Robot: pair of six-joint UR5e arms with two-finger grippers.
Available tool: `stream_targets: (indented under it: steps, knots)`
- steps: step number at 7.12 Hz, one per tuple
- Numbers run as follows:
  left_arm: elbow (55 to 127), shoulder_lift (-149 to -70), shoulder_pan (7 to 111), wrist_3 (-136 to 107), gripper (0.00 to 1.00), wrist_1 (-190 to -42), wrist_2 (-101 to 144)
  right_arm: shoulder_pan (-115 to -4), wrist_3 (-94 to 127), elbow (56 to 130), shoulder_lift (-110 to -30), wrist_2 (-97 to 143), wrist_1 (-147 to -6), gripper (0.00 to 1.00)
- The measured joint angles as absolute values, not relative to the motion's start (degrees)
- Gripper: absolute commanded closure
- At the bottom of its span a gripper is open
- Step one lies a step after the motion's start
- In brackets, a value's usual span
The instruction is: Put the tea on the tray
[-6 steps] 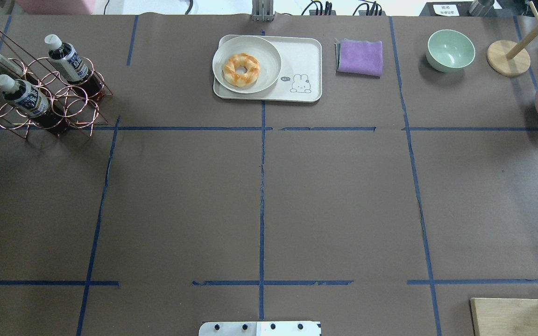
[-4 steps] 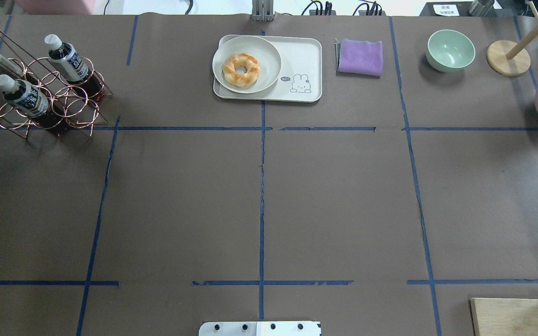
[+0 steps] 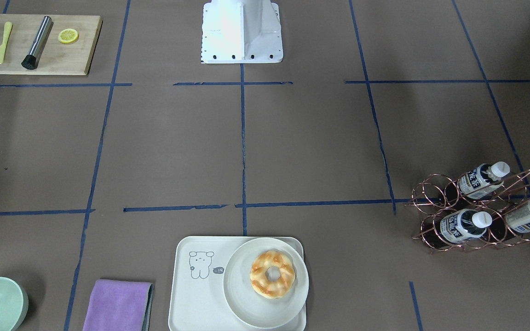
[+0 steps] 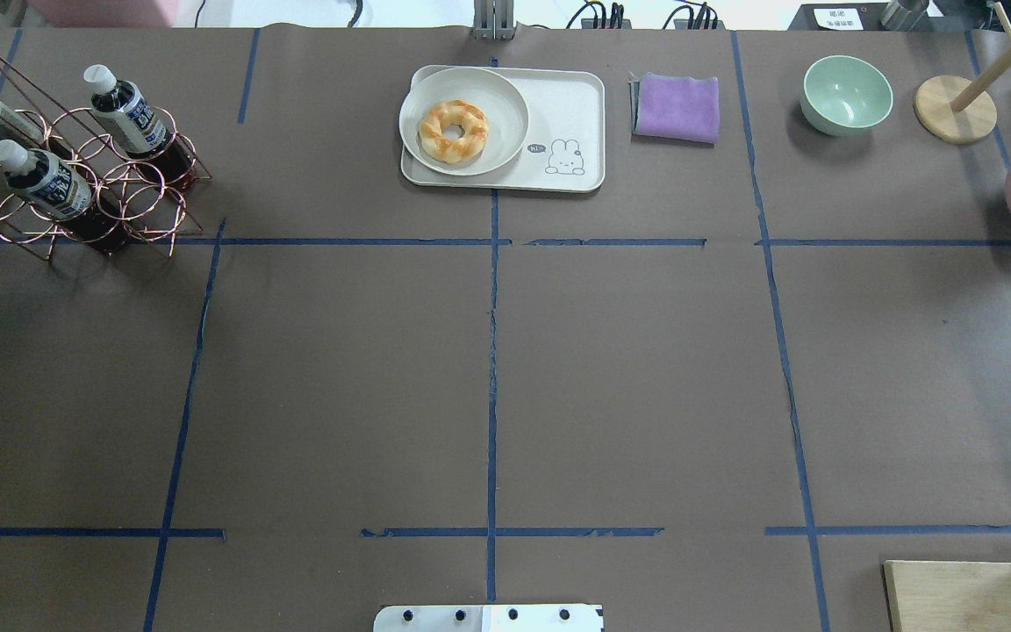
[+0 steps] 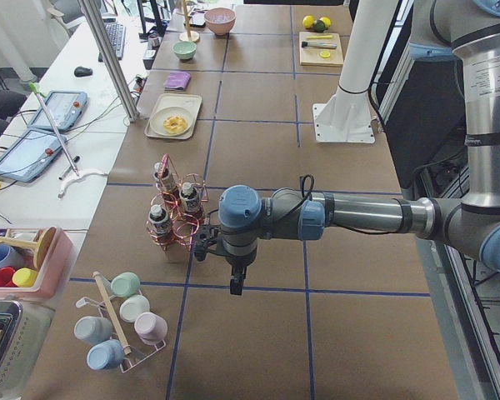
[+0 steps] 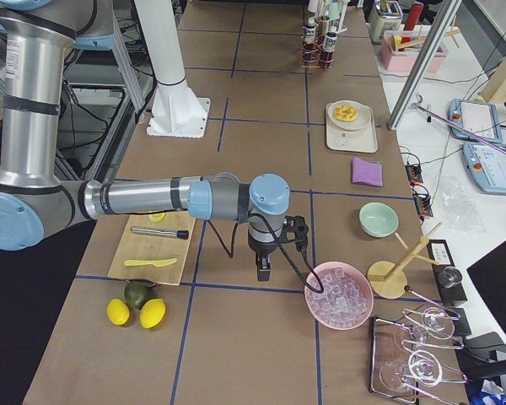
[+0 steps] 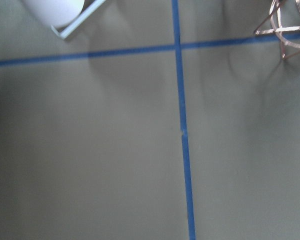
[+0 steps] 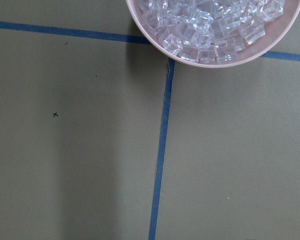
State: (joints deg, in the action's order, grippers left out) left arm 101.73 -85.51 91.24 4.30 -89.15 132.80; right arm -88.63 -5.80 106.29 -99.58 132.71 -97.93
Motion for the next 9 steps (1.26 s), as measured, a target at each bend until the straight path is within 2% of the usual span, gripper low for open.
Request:
stream_targets:
  steps: [2, 4, 7, 9]
  knots:
    - [99.8, -89.7, 91.2, 4.3, 0.00, -90.7, 132.7, -88.6, -5.8, 106.3, -99.6, 132.7, -97.9, 0.00]
    - [100.7, -89.9, 89.8, 2.6, 0.00, -99.9, 132.6, -88.6, -5.8, 106.3, -99.6, 132.7, -97.8, 0.00]
    - [101.3, -89.8, 80.5, -24.1, 0.00, -120.1, 128.0, -88.7, -5.8, 106.3, -99.6, 132.7, -97.8, 0.00]
    - [101.7, -90.0, 72.5, -40.1, 0.00, -128.7, 118.3, -88.6, -5.7, 106.3, -99.6, 132.7, -97.8, 0.00]
